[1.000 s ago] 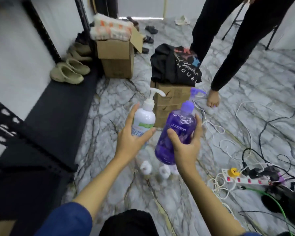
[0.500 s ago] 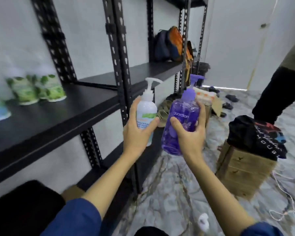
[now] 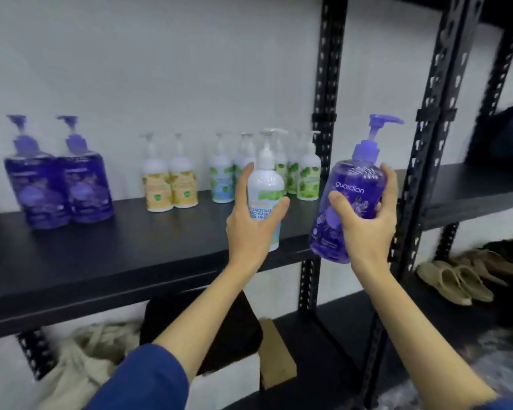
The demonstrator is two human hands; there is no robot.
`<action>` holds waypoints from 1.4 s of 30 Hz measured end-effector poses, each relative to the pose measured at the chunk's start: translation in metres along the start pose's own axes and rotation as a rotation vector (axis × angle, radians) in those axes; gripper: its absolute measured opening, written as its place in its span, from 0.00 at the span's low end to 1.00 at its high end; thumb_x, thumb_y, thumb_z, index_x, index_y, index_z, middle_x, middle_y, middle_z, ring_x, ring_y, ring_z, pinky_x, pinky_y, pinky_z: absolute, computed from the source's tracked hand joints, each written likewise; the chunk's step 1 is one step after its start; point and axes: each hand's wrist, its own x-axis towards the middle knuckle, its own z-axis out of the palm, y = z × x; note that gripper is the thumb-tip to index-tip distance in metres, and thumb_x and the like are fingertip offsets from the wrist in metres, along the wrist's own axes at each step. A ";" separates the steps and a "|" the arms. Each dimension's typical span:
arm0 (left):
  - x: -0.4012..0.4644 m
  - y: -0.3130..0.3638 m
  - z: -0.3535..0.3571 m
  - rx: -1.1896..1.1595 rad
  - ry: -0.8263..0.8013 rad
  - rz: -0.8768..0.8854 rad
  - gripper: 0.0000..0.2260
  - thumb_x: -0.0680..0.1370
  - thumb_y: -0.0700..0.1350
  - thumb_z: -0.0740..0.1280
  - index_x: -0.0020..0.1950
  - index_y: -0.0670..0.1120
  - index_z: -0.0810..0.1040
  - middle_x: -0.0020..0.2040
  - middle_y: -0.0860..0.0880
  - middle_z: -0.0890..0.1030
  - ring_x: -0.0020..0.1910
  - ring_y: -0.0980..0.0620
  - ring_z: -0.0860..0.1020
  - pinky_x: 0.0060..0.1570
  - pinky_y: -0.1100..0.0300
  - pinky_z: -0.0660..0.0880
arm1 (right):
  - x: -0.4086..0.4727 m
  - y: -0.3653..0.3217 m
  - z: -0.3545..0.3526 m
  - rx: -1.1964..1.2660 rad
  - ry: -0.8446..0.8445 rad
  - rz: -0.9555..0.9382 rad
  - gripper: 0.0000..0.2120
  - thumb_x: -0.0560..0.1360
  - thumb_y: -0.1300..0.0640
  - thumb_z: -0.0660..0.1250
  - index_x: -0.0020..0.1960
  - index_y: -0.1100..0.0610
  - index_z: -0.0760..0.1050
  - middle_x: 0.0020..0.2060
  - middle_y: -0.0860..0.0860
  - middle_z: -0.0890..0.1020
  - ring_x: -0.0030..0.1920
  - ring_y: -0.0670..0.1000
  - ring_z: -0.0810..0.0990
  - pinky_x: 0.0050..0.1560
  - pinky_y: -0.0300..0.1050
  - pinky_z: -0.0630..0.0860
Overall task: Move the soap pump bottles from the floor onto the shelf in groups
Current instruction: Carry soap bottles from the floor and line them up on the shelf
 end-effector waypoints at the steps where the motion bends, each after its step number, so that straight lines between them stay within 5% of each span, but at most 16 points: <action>1: 0.004 0.000 -0.013 0.021 0.025 0.004 0.31 0.72 0.50 0.73 0.67 0.69 0.60 0.51 0.68 0.75 0.50 0.65 0.78 0.50 0.66 0.75 | 0.001 -0.001 0.013 0.016 -0.023 -0.003 0.36 0.69 0.55 0.75 0.71 0.41 0.62 0.55 0.35 0.74 0.54 0.40 0.78 0.57 0.41 0.76; 4: 0.012 0.003 -0.051 0.090 0.116 0.012 0.32 0.72 0.49 0.73 0.69 0.66 0.60 0.51 0.72 0.72 0.50 0.66 0.77 0.51 0.64 0.75 | 0.001 -0.005 0.050 0.051 -0.110 -0.011 0.36 0.69 0.54 0.74 0.72 0.43 0.61 0.56 0.35 0.72 0.53 0.36 0.76 0.49 0.26 0.73; 8: 0.018 0.008 -0.102 0.186 0.262 0.012 0.32 0.72 0.50 0.73 0.67 0.68 0.60 0.56 0.65 0.75 0.55 0.57 0.78 0.57 0.51 0.77 | -0.009 -0.014 0.101 0.091 -0.222 -0.034 0.37 0.69 0.55 0.75 0.73 0.47 0.60 0.62 0.41 0.70 0.54 0.36 0.72 0.48 0.21 0.68; 12: 0.019 0.011 -0.154 0.292 0.392 0.011 0.31 0.73 0.50 0.73 0.70 0.63 0.61 0.52 0.68 0.74 0.51 0.58 0.78 0.57 0.51 0.76 | -0.027 -0.023 0.154 0.158 -0.326 -0.017 0.37 0.70 0.54 0.74 0.73 0.48 0.60 0.57 0.36 0.71 0.50 0.32 0.74 0.49 0.26 0.73; 15: 0.021 0.006 -0.196 0.355 0.472 0.002 0.31 0.73 0.50 0.72 0.71 0.61 0.61 0.53 0.65 0.74 0.50 0.58 0.77 0.57 0.53 0.75 | -0.045 -0.029 0.193 0.217 -0.375 0.002 0.37 0.69 0.55 0.74 0.73 0.48 0.60 0.57 0.40 0.74 0.53 0.42 0.78 0.53 0.41 0.77; 21: 0.033 -0.010 -0.263 0.402 0.590 -0.028 0.31 0.74 0.50 0.71 0.72 0.61 0.60 0.48 0.67 0.74 0.44 0.67 0.76 0.44 0.72 0.70 | -0.075 -0.031 0.271 0.314 -0.491 0.027 0.36 0.70 0.55 0.74 0.73 0.50 0.60 0.57 0.43 0.74 0.53 0.43 0.78 0.51 0.31 0.75; 25: 0.038 -0.017 -0.281 0.382 0.644 -0.041 0.31 0.74 0.51 0.71 0.72 0.61 0.59 0.52 0.62 0.73 0.47 0.61 0.76 0.51 0.63 0.73 | -0.090 -0.027 0.316 0.331 -0.566 0.014 0.35 0.71 0.55 0.74 0.72 0.50 0.59 0.52 0.34 0.72 0.51 0.40 0.78 0.54 0.43 0.79; 30: 0.040 -0.023 -0.282 0.412 0.601 -0.028 0.31 0.74 0.51 0.71 0.72 0.63 0.59 0.48 0.66 0.74 0.45 0.65 0.76 0.48 0.64 0.73 | -0.101 -0.013 0.345 0.337 -0.672 -0.060 0.35 0.70 0.57 0.74 0.71 0.52 0.60 0.57 0.40 0.73 0.56 0.43 0.77 0.54 0.38 0.78; 34: 0.040 -0.022 -0.284 0.411 0.613 -0.029 0.32 0.73 0.52 0.71 0.72 0.64 0.59 0.48 0.66 0.75 0.48 0.62 0.77 0.52 0.60 0.75 | -0.110 -0.003 0.356 0.348 -0.766 -0.092 0.34 0.70 0.59 0.74 0.70 0.50 0.60 0.54 0.29 0.71 0.56 0.36 0.75 0.56 0.42 0.78; 42: 0.039 -0.019 -0.281 0.420 0.601 -0.011 0.32 0.73 0.51 0.71 0.72 0.62 0.59 0.48 0.66 0.74 0.48 0.61 0.78 0.51 0.60 0.76 | -0.111 0.002 0.363 0.387 -0.865 -0.045 0.36 0.71 0.59 0.73 0.70 0.49 0.54 0.64 0.49 0.69 0.62 0.48 0.75 0.59 0.49 0.78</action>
